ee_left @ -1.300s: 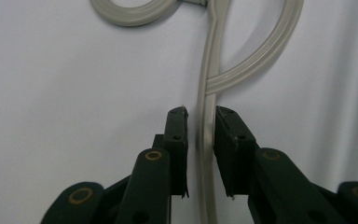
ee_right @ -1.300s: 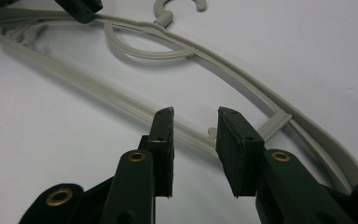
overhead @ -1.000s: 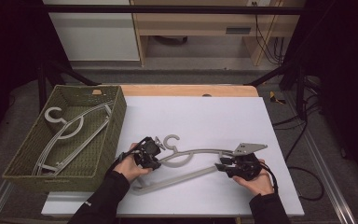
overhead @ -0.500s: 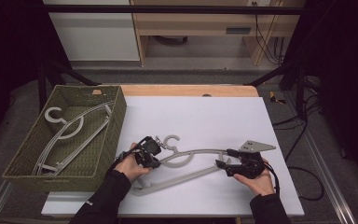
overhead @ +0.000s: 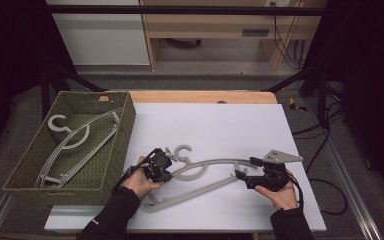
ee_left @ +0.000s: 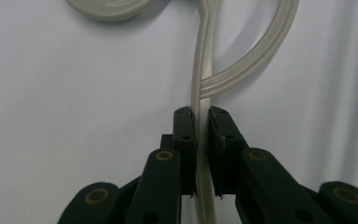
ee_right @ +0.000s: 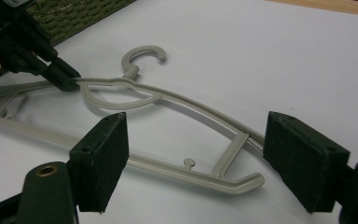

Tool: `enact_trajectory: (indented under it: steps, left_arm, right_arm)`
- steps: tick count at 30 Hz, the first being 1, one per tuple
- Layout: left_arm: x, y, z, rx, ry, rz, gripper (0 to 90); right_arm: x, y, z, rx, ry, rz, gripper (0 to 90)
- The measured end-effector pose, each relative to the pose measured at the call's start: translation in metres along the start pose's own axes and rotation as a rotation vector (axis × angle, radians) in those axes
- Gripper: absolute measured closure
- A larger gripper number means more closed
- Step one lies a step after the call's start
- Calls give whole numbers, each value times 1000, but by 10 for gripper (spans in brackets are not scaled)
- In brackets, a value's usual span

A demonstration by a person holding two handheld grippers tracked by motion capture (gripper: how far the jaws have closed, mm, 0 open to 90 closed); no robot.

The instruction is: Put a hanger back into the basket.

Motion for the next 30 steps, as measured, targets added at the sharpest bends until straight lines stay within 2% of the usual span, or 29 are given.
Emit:
enact_trajectory:
  steps: [3,8,15,16,21,26,27,29,30]
  left_arm:
    - [0,1,-8,-35,-6,-24,822]
    - [3,3,-21,-80,27,-64,822]
    - [7,10,-42,-137,114,-125,822]
    - [6,12,-46,-156,138,-128,822]
    - [5,21,-70,-187,214,-153,822]
    - [9,26,-103,-227,255,-131,822]
    - [9,27,-109,-245,256,-141,822]
    - [10,28,-122,-258,265,-129,822]
    - [10,28,-128,-271,270,-128,822]
  right_arm:
    - [-1,1,-3,-8,-4,11,218]
    - [-2,4,-9,-28,-11,12,216]
    - [-1,13,-22,-78,-13,-2,176]
    - [-1,14,-23,-88,-22,-2,166]
    - [-3,18,-32,-119,-43,9,122]
    - [-5,21,-39,-124,-72,25,79]
    - [-6,21,-40,-124,-78,22,75]
    - [-7,21,-41,-125,-79,21,54]
    - [-7,21,-42,-129,-95,21,37]
Point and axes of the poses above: each handheld gripper's, and its own axes: z roughly forward along the jaws, y roughly out of its top, x roughly to its left, the point moved 2 cm from there along z, roughly forward along the jaws, and after that the axes turned 8 degrees about -x, right-handed, at the moved point
